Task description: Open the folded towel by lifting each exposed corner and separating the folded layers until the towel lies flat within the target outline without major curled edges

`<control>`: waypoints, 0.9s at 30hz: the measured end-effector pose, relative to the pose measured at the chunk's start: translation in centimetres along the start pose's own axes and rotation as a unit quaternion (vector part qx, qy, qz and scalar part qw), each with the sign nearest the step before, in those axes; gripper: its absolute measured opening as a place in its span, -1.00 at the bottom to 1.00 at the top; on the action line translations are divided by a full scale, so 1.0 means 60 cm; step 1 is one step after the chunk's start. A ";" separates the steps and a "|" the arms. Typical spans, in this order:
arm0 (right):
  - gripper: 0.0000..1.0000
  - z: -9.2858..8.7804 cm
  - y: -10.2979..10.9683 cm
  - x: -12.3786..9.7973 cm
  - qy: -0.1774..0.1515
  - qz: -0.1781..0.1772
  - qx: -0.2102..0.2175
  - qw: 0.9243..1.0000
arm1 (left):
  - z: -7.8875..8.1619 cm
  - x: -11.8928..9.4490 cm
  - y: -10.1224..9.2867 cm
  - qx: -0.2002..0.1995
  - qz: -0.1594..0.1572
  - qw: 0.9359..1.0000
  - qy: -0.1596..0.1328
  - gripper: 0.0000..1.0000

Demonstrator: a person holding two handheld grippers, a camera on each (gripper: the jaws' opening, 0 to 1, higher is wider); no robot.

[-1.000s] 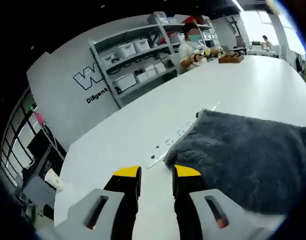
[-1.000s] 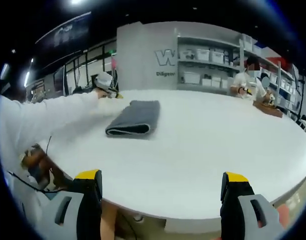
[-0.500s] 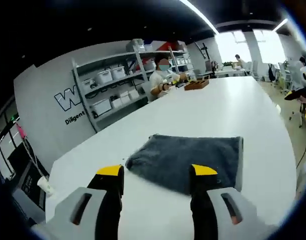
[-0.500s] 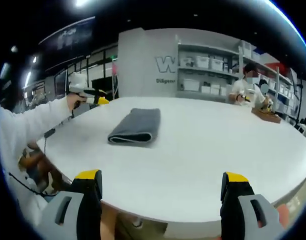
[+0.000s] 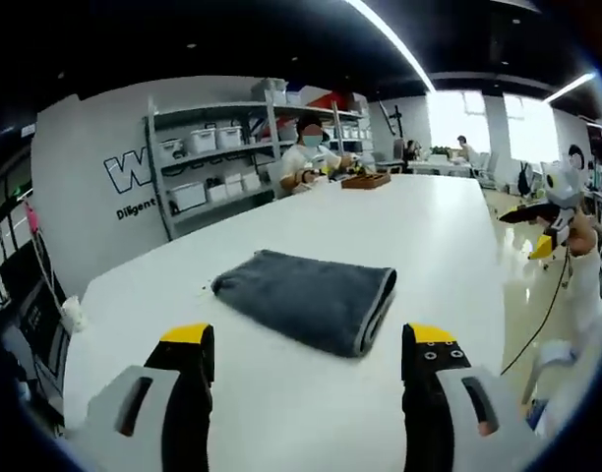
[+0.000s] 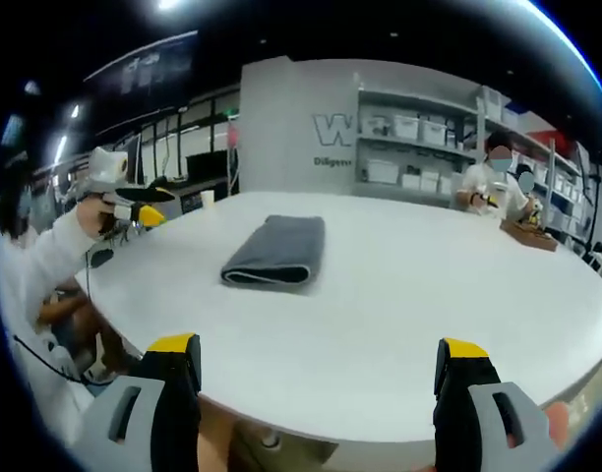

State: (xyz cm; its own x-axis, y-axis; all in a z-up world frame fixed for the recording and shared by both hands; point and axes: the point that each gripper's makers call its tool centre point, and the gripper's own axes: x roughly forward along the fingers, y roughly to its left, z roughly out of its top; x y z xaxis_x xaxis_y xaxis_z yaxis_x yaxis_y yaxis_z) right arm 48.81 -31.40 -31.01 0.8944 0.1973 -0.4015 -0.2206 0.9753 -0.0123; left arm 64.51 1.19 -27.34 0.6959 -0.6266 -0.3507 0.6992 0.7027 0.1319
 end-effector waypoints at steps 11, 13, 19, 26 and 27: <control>0.98 -0.003 0.016 0.010 0.007 0.010 -0.010 1.000 | -0.067 -0.080 -0.055 -0.048 0.007 0.999 -0.009 0.76; 0.98 -0.002 0.018 0.010 0.006 0.011 -0.011 1.000 | -0.079 -0.085 -0.059 -0.052 0.011 0.999 -0.007 0.75; 0.98 0.001 0.024 0.012 0.004 0.016 -0.012 1.000 | -0.105 -0.089 -0.065 -0.079 0.019 0.997 -0.014 0.87; 0.98 -0.002 0.026 0.021 0.010 0.021 -0.010 1.000 | -0.131 -0.091 -0.083 -0.073 0.033 0.997 0.005 0.99; 0.98 -0.002 0.027 0.023 0.011 0.021 -0.011 1.000 | -0.131 -0.091 -0.084 -0.075 0.033 0.997 0.003 0.99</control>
State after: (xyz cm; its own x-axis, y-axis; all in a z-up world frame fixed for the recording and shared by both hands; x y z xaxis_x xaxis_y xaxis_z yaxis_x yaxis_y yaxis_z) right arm 49.61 -29.57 -31.70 0.8751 0.2361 -0.4224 -0.2668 0.9636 -0.0141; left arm 55.93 3.73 -33.39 0.7386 -0.5752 -0.3516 0.6189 0.7853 0.0154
